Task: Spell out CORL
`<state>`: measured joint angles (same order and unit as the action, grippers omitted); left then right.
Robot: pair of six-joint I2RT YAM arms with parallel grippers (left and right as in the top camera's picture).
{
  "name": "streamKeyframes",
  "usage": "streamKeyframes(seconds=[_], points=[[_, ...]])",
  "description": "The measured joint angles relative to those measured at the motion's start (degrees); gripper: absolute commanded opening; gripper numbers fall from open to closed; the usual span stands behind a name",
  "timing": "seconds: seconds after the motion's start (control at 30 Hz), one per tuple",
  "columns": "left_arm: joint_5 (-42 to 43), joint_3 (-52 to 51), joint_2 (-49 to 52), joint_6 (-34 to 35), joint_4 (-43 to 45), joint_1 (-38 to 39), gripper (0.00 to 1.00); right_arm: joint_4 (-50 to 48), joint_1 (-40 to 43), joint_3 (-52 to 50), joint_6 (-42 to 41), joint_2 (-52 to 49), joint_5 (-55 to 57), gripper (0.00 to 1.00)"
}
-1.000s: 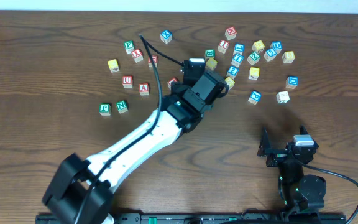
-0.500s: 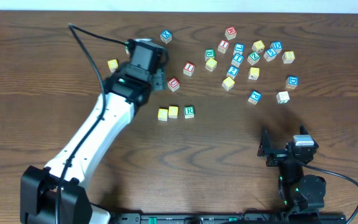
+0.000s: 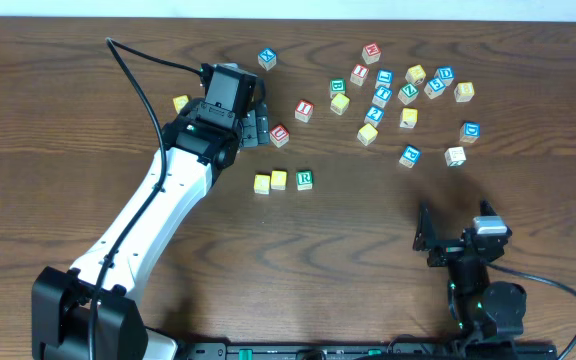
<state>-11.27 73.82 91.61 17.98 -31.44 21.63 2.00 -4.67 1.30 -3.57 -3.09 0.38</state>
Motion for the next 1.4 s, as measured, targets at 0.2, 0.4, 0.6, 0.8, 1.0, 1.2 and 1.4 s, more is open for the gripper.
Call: streamKeyframes(seconds=[0.2,0.4,0.6,0.8,1.0,1.2,1.4], points=[[0.2,0.0,-0.1,0.0,0.7,0.0,0.98,5.8,0.0,21.4,0.0,-26.2,0.0,0.99],[0.5,0.2,-0.3,0.0,0.8,0.0,0.98,42.7,0.1,70.1,4.5,-73.3,-2.5,0.99],[0.4,0.2,-0.3,0.0,0.8,0.0,0.98,58.9,0.2,104.2,9.3,-103.0,-3.5,0.99],[-1.9,0.2,-0.3,0.0,0.8,0.0,0.98,57.3,0.2,109.9,12.3,-107.7,-3.5,0.99],[-3.0,0.2,-0.3,0.0,0.8,0.0,0.98,59.5,0.2,114.9,13.3,-108.3,-2.8,0.99],[-3.3,0.2,-0.3,-1.6,0.8,0.0,0.98,71.3,0.2,128.5,13.2,-117.9,-0.7,0.99],[-3.7,0.2,-0.3,-2.0,0.8,0.0,0.98,74.4,0.2,132.1,12.9,-126.0,-0.6,0.99]])
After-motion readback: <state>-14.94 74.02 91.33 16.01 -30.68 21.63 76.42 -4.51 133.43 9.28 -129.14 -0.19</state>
